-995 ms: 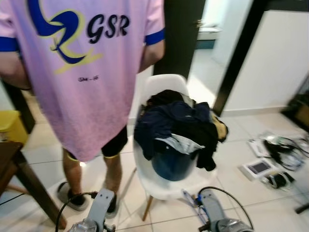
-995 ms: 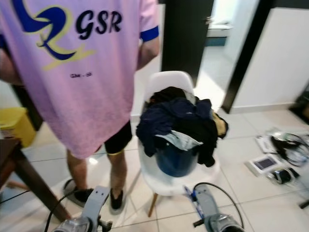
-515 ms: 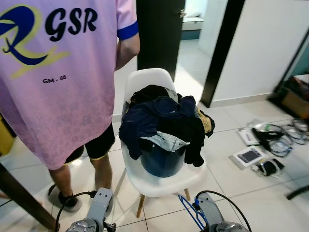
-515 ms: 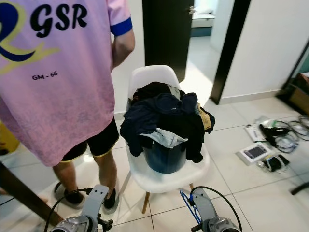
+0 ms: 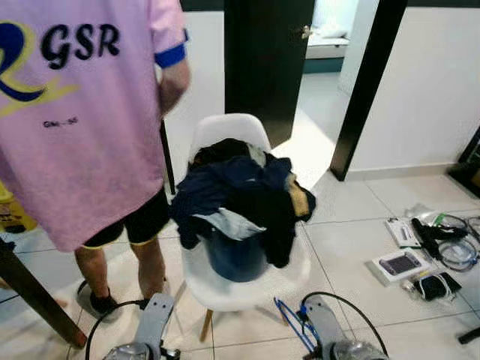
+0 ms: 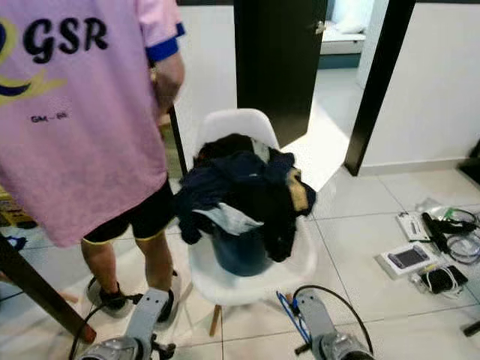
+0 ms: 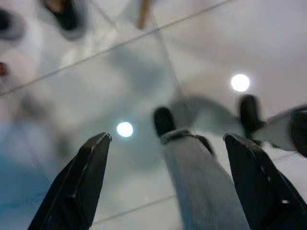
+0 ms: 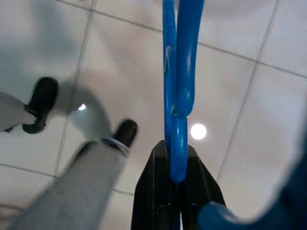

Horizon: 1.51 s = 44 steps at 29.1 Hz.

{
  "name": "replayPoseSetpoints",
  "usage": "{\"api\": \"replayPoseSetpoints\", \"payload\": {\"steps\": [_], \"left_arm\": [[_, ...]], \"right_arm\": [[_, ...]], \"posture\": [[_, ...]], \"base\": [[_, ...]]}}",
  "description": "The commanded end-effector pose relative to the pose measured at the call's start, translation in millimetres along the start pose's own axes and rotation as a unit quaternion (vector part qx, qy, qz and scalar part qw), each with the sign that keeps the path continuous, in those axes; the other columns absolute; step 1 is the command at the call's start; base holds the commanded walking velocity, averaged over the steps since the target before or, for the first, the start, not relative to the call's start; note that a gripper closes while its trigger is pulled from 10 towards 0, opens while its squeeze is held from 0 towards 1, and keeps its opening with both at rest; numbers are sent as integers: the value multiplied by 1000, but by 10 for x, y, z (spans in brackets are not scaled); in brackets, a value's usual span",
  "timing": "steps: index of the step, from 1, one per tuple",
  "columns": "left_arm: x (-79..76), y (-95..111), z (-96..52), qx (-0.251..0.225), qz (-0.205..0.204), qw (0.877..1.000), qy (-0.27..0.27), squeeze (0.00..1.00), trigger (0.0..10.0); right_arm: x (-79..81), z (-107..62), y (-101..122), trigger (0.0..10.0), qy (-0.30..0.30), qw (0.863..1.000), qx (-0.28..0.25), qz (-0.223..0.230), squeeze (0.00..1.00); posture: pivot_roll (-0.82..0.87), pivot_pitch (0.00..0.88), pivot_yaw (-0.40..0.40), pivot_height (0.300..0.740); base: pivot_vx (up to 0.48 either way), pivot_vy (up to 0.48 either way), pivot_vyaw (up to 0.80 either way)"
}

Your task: Hang hanger

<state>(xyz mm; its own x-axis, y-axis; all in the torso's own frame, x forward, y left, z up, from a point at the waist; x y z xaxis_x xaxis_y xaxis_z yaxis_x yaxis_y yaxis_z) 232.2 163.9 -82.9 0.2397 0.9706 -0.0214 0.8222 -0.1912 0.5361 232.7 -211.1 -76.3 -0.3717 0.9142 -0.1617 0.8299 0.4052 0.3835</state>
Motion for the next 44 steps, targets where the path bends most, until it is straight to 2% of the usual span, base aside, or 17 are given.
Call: {"api": "replayPoseSetpoints", "payload": {"steps": [1, 10, 13, 15, 18, 19, 20, 21, 22, 23, 24, 25, 27, 30, 36, 41, 44], "left_arm": [[28, 36, -5, -4, 2, 1000, 3, 0, 10000], [27, 41, -4, -14, -14, 1000, 7, 0, 10000], [15, 59, -4, -38, -59, 997, 7, 0, 10000], [18, 119, -13, -85, -118, 989, 17, 0, 10000], [35, 172, -27, -119, -137, 983, 28, 0, 10000], [35, 172, -27, -119, -137, 983, 28, 0, 10000], [52, 204, -38, -134, -123, 983, 36, 0, 10000], [253, 466, -104, -172, -98, 979, 49, 0, 10000], [253, 466, -104, -172, -98, 979, 49, 0, 10000], [559, 838, -267, -237, -77, 967, 63, 0, 10000], [607, 935, -332, -269, -69, 959, 61, 0, 10000], [607, 935, -332, -269, -69, 959, 61, 0, 10000], [583, 960, -386, -303, -51, 950, 60, 0, 10000], [547, 949, -418, -322, -31, 944, 67, 0, 10000], [441, 756, -511, -362, -7, 927, 96, 0, 10000], [489, 486, -538, -377, -92, 916, 100, 0, 10000], [553, 444, -553, -377, -111, 914, 103, 0, 10000]], "right_arm": [[-2, -1, 18, 10000, -1, 1000, -2, -3, 0], [-37, -4, 60, 10000, -24, 999, -24, -14, 0], [-83, -13, 112, 10000, -51, 997, -37, -54, 0], [-129, -22, 129, 10000, -83, 995, -56, -30, 0], [-153, -29, 128, 10000, -103, 991, -79, 25, 0], [-153, -29, 128, 10000, -103, 991, -79, 25, 0], [-137, -32, 141, 10000, -98, 987, -105, 72, 0], [-125, -39, 164, 10000, -92, 982, -130, 101, 0], [-125, -39, 164, 10000, -92, 982, -130, 101, 0], [-114, -54, 197, 10000, -84, 976, -162, 120, 0], [-343, -155, 395, 10000, -82, 967, -205, 124, 0], [-343, -155, 395, 10000, -82, 967, -205, 124, 0], [-615, -325, 640, 10000, -85, 953, -266, 120, 0], [-650, -374, 678, 10000, -84, 944, -292, 126, 0], [-528, -424, 512, 10000, -93, 928, -338, 130, 0], [-689, -392, -162, 10000, -120, 929, -295, 188, 0], [-743, -401, -313, 10000, -125, 930, -278, 207, 0]], "posture": [[24, 0, -5, 740], [24, 0, -4, 740], [16, 0, -3, 740], [6, 0, -12, 740], [6, 0, -13, 740], [6, 0, -13, 740], [4, 0, -12, 740], [0, 0, -7, 740], [0, 0, -7, 740], [-2, 0, -5, 740], [0, 0, -4, 740], [0, 0, -4, 740], [-1, 1, -3, 740], [-2, 9, 0, 740], [4, 26, 3, 740], [10, 29, 8, 740], [7, 29, 9, 740]], "base": [[0, -469, 0], [0, -466, 0], [0, -465, 0], [0, -163, 0], [0, 0, 0], [0, 0, 0], [0, 0, 0], [0, 0, 0], [0, 0, 0], [0, 0, 0], [0, 0, 0], [0, 0, 0], [0, 0, 0], [0, 0, 0], [0, 0, 0], [0, 0, 0], [0, 0, 0]]}}
Point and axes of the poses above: a point about 5 cm out from each wrist's last joint towards the gripper, its own z axis pointing out of the wrist towards the gripper, its own y axis along the axis of the wrist's last joint, x = y × z, the point moved 2 cm from there along z, pointing out of the wrist towards the gripper, and after that the axes turned 1 degree about -z, right-handed, at the moved point
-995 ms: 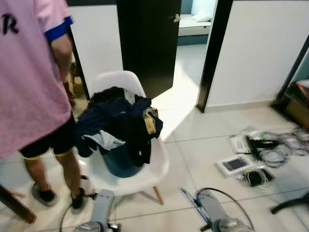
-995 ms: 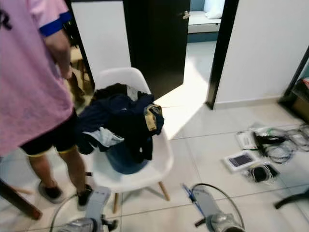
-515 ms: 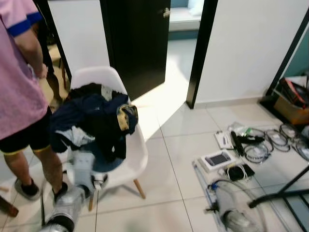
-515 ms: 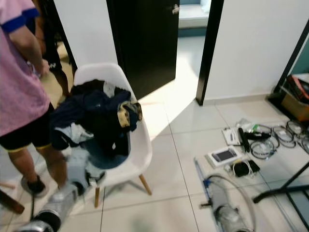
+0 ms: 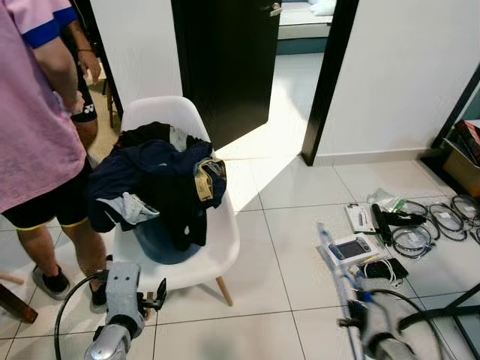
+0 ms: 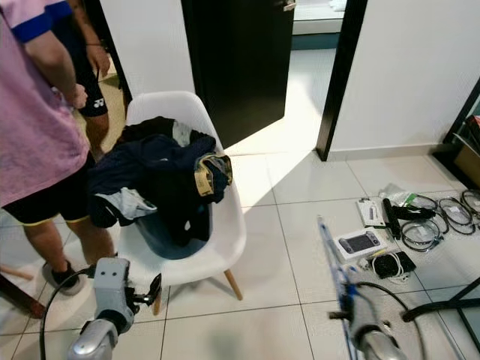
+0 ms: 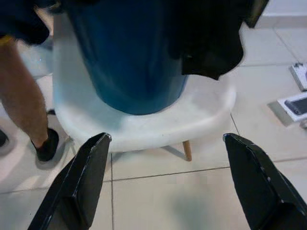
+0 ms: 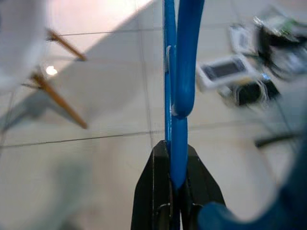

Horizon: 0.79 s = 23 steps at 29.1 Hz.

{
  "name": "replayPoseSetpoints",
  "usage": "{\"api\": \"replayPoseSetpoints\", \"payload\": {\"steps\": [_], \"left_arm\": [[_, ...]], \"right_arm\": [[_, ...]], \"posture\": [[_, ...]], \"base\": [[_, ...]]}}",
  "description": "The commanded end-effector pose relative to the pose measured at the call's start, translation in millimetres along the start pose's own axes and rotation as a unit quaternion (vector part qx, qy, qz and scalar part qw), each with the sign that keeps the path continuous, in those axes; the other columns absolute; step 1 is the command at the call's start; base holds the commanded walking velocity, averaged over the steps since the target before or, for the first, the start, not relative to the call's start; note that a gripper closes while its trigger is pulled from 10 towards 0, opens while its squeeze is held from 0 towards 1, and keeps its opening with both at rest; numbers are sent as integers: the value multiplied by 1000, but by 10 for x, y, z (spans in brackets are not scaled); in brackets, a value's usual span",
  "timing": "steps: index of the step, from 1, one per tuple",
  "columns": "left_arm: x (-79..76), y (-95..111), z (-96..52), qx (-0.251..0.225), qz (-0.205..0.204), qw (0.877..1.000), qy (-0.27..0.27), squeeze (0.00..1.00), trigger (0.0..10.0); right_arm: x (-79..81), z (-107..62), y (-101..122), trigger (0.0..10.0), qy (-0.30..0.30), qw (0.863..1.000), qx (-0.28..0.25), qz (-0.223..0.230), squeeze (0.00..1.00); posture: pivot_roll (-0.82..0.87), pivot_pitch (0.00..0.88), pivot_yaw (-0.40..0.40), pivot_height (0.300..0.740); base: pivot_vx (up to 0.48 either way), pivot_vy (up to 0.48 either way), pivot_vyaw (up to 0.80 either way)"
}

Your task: Hang hanger

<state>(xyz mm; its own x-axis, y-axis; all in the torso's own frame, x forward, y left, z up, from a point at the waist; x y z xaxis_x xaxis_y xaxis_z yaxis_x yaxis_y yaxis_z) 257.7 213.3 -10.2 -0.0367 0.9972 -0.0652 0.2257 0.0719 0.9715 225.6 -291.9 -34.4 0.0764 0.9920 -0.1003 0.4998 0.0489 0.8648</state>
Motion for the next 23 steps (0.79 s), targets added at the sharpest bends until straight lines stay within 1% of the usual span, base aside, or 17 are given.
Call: {"api": "replayPoseSetpoints", "payload": {"steps": [1, 3, 4, 5, 7, 8, 9, 10, 11, 12, 14, 15, 17, 19, 20, 22, 23], "left_arm": [[87, -43, -54, 4, -20, 1000, 14, 0, 10000], [87, -43, -54, 4, -20, 1000, 14, 0, 10000], [114, -24, -69, -1, -11, 1000, 13, 0, 10000], [108, 53, -61, -20, -3, 1000, 8, 0, 10000], [108, 53, -61, -20, -3, 1000, 8, 0, 10000], [33, 303, -11, -71, 17, 997, -8, 0, 10000], [33, 303, -11, -71, 17, 997, -8, 0, 10000], [-44, 529, 34, -110, 28, 993, -20, 0, 10000], [-100, 677, 53, -135, 36, 990, -28, 0, 10000], [-100, 677, 53, -135, 36, 990, -28, 0, 10000], [-245, 1067, 87, -195, 49, 978, -51, 0, 10000], [-245, 1067, 87, -195, 49, 978, -51, 0, 10000], [-285, 1177, 89, -212, 52, 974, -58, 0, 10000], [-462, 1623, 93, -277, 58, 955, -88, 0, 10000], [-462, 1623, 93, -277, 58, 955, -88, 0, 10000], [-593, 1917, 59, -319, 60, 940, -109, 0, 10000], [-593, 1917, 59, -319, 60, 940, -109, 0, 10000]], "right_arm": [[-65, -82, -136, 10000, -9, 1000, 15, 25, 0], [-65, -82, -136, 10000, -9, 1000, 15, 25, 0], [-56, -75, -141, 10000, -12, 999, 17, 32, 0], [8, -6, -68, 10000, -11, 999, 15, 31, 0], [8, -6, -68, 10000, -11, 999, 15, 31, 0], [122, 103, 63, 10000, -1, 1000, 10, 29, 0], [122, 103, 63, 10000, -1, 1000, 10, 29, 0], [147, 132, 103, 10000, 3, 1000, 9, 29, 0], [155, 143, 118, 10000, 5, 999, 9, 30, 0], [155, 143, 118, 10000, 5, 999, 9, 30, 0], [152, 154, 138, 10000, 5, 999, 6, 37, 0], [152, 154, 138, 10000, 5, 999, 6, 37, 0], [149, 155, 141, 10000, 4, 999, 5, 40, 0], [134, 150, 127, 10000, 6, 999, 7, 50, 0], [134, 150, 127, 10000, 6, 999, 7, 50, 0], [124, 143, 124, 10000, 9, 998, 3, 61, 0], [124, 143, 124, 10000, 9, 998, 3, 61, 0]], "posture": [[7, 29, 9, 740], [7, 29, 9, 740], [6, 26, 7, 740], [7, 25, 5, 740], [7, 25, 5, 740], [9, 24, 1, 740], [9, 24, 1, 740], [11, 27, -2, 740], [11, 26, -2, 740], [11, 26, -2, 740], [10, 28, -2, 740], [10, 28, -2, 740], [10, 28, -2, 740], [7, 27, 0, 740], [7, 27, 0, 740], [5, 27, 1, 740], [5, 27, 1, 740]], "base": [[0, 0, 0], [0, 0, 0], [360, 0, 0], [480, 0, 0], [480, 0, 0], [480, 0, 0], [480, 0, 0], [480, 0, 0], [480, 0, 0], [480, 0, 0], [480, 0, 0], [480, 0, 0], [480, 0, 0], [480, 0, -800], [480, 0, -800], [480, 0, -800], [480, 0, -800]]}}
Point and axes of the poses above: a point about 5 cm out from each wrist's last joint towards the gripper, its own z axis pointing out of the wrist towards the gripper, its own y axis along the axis of the wrist's last joint, x = y × z, the point moved 2 cm from there along z, pointing out of the wrist towards the gripper, and after that the axes turned 1 degree about -z, right-handed, at the moved point
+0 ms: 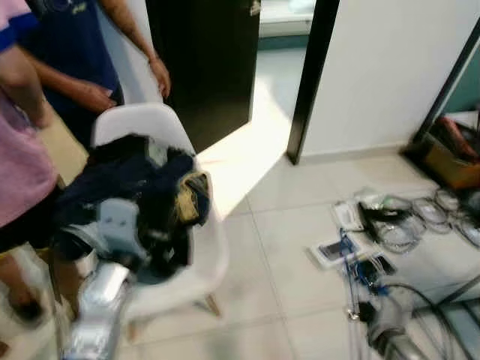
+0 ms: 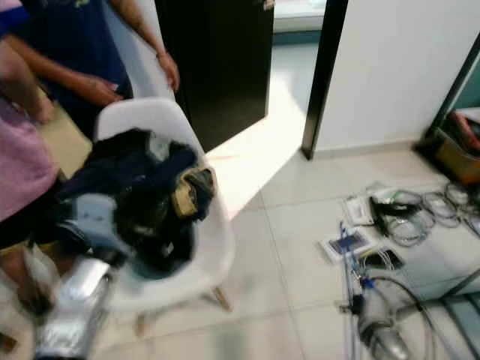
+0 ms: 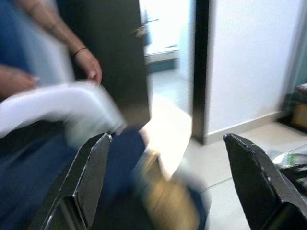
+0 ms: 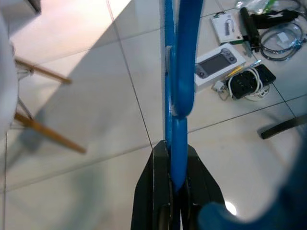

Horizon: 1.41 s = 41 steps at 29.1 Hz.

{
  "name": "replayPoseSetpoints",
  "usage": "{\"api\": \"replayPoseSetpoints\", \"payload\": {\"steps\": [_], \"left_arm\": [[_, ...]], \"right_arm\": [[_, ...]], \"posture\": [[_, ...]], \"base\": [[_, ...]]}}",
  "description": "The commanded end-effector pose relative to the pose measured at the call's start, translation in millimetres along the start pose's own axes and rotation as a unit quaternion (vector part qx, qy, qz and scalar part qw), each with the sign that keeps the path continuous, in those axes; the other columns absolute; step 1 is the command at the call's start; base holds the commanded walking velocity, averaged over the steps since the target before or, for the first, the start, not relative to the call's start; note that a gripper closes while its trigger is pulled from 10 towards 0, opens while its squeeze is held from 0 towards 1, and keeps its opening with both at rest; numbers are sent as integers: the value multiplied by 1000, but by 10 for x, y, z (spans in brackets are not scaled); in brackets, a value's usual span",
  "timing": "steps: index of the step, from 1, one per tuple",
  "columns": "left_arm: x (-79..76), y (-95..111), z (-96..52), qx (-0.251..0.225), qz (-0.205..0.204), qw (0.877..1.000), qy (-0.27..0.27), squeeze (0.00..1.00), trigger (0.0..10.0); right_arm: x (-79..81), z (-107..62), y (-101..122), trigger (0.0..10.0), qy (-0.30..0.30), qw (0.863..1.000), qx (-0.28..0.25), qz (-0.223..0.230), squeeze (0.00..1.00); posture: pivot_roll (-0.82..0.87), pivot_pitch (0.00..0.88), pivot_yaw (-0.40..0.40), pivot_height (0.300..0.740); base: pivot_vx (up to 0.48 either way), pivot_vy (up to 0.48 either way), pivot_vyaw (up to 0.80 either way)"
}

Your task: Hang hanger

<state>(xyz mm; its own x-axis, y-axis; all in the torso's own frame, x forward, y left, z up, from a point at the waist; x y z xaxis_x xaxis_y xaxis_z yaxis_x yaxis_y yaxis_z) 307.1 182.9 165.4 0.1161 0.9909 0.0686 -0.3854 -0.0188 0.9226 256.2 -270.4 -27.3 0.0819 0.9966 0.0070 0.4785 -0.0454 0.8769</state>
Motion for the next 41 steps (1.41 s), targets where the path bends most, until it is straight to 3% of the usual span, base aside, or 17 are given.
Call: {"api": "replayPoseSetpoints", "payload": {"steps": [1, 5, 12, 14, 17, 21, 27, 30, 33, 34, 36, 39, 41], "left_arm": [[-157, 203, 126, -30, -9, 999, -26, 0, 10000], [-167, 352, 213, -41, 5, 999, -16, 0, 10000], [-18, 250, 219, 10, 35, 998, 46, 0, 10000], [121, 100, 132, 63, 46, 992, 99, 0, 10000], [192, 3, 31, 100, 48, 985, 132, 0, 10000], [142, -83, -122, 129, 31, 981, 142, 0, 10000], [124, -99, -177, 140, 31, 979, 148, 0, 10000], [202, -70, -243, 150, 48, 970, 183, 0, 10000], [411, 97, -280, 123, 84, 960, 237, 0, 10000], [411, 97, -280, 123, 84, 960, 237, 0, 10000], [640, 136, -308, 124, 105, 948, 273, 0, 10000], [734, 47, -337, 149, 102, 944, 278, 0, 10000], [698, -60, -346, 159, 40, 949, 270, 0, 10000]], "right_arm": [[-101, -64, -75, 10000, -12, 1000, 5, 14, 0], [-16, -34, -3, 10000, 12, 1000, -15, 10, 0], [44, -15, 39, 10000, 33, 999, -24, 13, 0], [77, -7, 59, 10000, 43, 999, -30, 11, 0], [99, -6, 73, 10000, 51, 998, -36, 12, 0], [123, -6, 89, 10000, 61, 997, -42, 15, 0], [135, -6, 94, 10000, 67, 997, -43, 15, 0], [156, -2, 104, 10000, 76, 996, -43, 12, 0], [181, 4, 120, 10000, 85, 995, -41, -2, 0], [181, 4, 120, 10000, 85, 995, -41, -2, 0], [209, 6, 143, 10000, 96, 994, -46, -11, 0], [229, 5, 149, 10000, 101, 994, -48, -10, 0], [241, 4, 147, 10000, 103, 993, -49, -10, 0]], "posture": [[3, 27, 2, 740], [2, 27, 1, 740], [-1, 26, 7, 740], [-1, 25, 8, 740], [-1, 29, 9, 740], [4, 32, 6, 740], [8, 35, 5, 740], [9, 35, 7, 740], [14, 38, 4, 740], [14, 38, 4, 740], [19, 42, 2, 740], [19, 42, 2, 740], [18, 42, 5, 740]], "base": [[480, 0, 0], [463, 0, 0], [265, 0, 0], [0, 0, 0], [0, 0, 0], [0, 0, 0], [0, 0, 0], [0, 0, 0], [0, 0, 267], [0, 0, 800], [0, 0, 800], [0, 0, 800], [0, 0, 800]]}}
Point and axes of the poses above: a point about 5 cm out from each wrist's last joint towards the gripper, its own z axis pointing out of the wrist towards the gripper, its own y axis along the axis of the wrist's last joint, x = y × z, the point moved 2 cm from there along z, pointing out of the wrist towards the gripper, and after that the axes turned 1 degree about -z, right-handed, at the moved point
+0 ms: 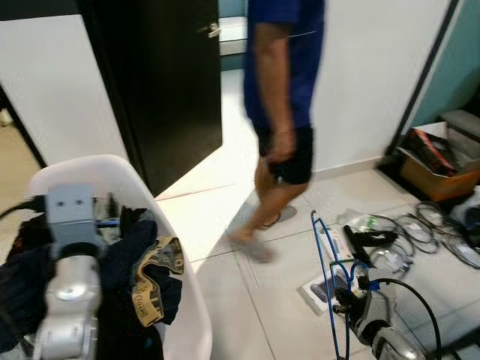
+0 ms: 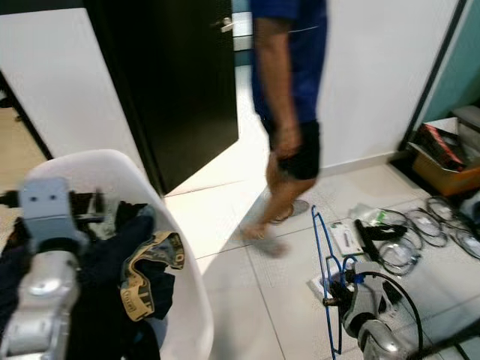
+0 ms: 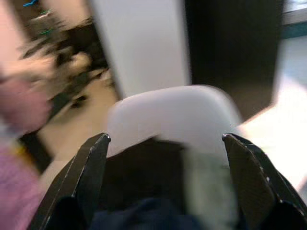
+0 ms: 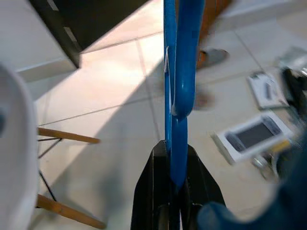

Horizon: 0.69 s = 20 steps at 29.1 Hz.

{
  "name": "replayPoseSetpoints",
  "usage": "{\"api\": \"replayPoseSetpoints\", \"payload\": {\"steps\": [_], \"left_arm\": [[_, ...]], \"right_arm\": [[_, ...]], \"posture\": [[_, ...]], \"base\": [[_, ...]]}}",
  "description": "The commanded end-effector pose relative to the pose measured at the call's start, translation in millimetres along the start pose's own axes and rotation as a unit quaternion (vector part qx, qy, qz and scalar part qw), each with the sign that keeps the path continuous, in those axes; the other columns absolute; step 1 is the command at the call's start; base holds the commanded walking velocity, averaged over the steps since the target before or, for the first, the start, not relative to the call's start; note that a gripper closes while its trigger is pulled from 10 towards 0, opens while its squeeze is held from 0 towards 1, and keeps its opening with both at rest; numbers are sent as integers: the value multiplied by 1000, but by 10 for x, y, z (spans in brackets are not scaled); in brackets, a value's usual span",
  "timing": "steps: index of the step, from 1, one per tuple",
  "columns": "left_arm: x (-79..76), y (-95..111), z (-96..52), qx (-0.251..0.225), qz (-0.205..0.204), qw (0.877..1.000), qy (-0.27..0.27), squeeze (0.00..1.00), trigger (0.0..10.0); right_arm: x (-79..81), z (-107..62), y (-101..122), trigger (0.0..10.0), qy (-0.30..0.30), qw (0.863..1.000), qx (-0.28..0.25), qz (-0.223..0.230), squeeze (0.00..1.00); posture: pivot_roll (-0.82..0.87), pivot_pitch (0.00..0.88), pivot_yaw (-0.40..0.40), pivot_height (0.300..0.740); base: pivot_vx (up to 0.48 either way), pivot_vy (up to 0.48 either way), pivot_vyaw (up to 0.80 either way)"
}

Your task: Hang hanger

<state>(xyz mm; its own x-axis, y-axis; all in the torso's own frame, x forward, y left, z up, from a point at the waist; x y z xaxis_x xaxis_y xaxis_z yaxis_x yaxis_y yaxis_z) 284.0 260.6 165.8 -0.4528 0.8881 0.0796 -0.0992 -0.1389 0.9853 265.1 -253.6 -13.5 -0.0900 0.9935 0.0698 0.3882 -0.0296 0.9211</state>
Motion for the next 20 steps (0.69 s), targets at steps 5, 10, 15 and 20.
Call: {"api": "replayPoseSetpoints", "payload": {"steps": [5, 10, 15, 20], "left_arm": [[-255, -289, -63, 54, -74, 993, -71, 0, 10000], [-345, -356, -73, 71, -82, 990, -94, 0, 10000], [-380, -462, -51, 89, -56, 989, -105, 0, 10000], [-297, -518, -7, 97, -28, 992, -82, 0, 10000]], "right_arm": [[72, 15, -13, 10000, 13, 1000, 0, 2, 0], [66, 12, -25, 10000, 9, 1000, 3, 5, 0], [37, 5, -46, 10000, -3, 1000, 7, 20, 0], [24, 4, -46, 10000, -4, 1000, 10, 20, 0]], "posture": [[12, 43, 4, 740], [10, 40, 1, 740], [8, 35, 3, 740], [6, 31, 7, 740]], "base": [[0, 0, 800], [0, 0, 800], [0, 0, 0], [0, 0, 0]]}}
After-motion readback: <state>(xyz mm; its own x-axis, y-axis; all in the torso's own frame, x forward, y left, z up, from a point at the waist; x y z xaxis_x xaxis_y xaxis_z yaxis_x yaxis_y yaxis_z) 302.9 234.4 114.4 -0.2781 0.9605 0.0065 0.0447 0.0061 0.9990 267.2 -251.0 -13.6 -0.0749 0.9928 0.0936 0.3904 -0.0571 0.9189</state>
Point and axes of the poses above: a point about 5 cm out from each wrist's last joint towards the gripper, its own z axis pointing out of the wrist towards the gripper, its own y axis along the axis of the wrist's last joint, x = y × z, the point moved 2 cm from there along z, pointing out of the wrist towards the gripper, and after that the axes turned 1 degree about -z, right-handed, at the moved point
